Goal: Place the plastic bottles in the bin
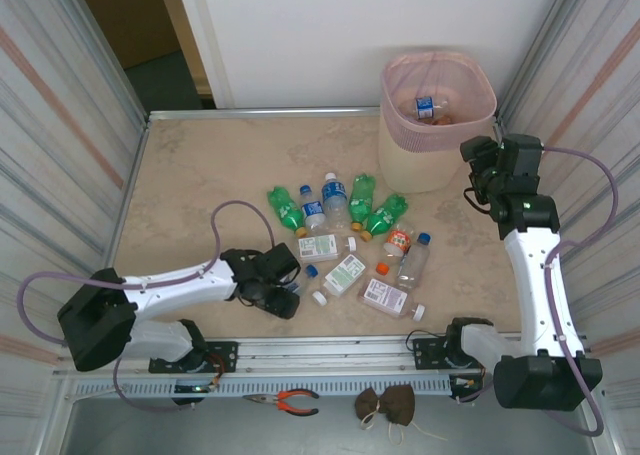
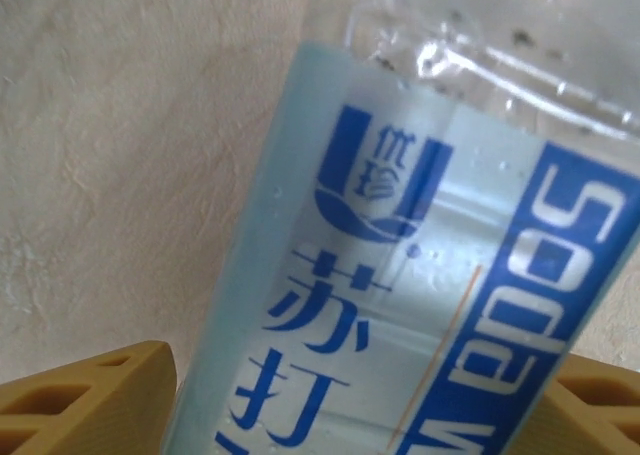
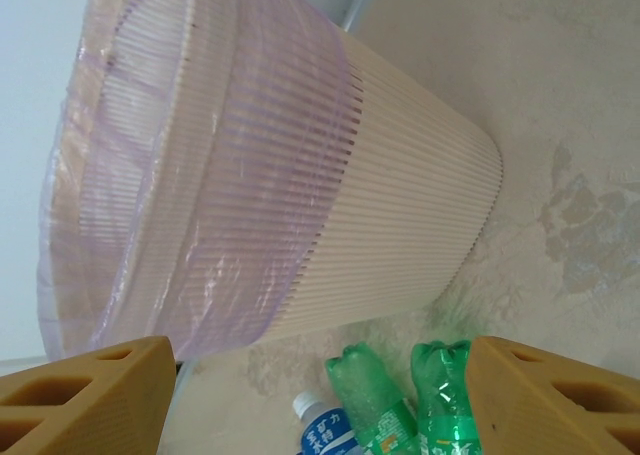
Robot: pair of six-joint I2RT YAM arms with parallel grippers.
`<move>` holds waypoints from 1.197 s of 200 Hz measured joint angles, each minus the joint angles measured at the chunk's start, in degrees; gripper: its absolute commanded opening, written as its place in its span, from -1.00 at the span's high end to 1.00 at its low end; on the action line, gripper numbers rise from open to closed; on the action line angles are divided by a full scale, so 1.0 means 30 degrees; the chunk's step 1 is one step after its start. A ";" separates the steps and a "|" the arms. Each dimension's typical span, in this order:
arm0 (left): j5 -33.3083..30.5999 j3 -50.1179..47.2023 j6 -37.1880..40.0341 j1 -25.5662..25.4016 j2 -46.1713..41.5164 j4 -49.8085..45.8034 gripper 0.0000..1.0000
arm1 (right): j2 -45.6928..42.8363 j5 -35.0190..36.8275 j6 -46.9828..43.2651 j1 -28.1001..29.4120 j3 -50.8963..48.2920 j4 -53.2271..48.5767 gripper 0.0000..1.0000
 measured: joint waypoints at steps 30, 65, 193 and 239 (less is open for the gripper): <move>0.0306 -0.0335 -0.0357 -0.0306 -0.0080 0.0138 -0.30 | -0.0284 -0.0197 0.0000 0.0000 -0.0503 0.0007 -0.50; 0.0350 -0.0379 -0.0619 -0.0896 -0.0080 0.0153 -0.17 | -0.0648 -0.0291 0.0007 0.0000 -0.1144 -0.0080 -0.50; -0.0350 0.0284 -0.0911 -0.1392 -0.4597 -0.1501 0.02 | -0.2630 -0.2033 -0.0911 0.0000 -0.1464 0.0321 -0.49; 0.0699 0.0583 0.0765 -0.1392 -0.7074 0.1020 0.02 | -0.3096 -0.6849 -0.3417 0.0605 -0.2688 0.4022 -0.50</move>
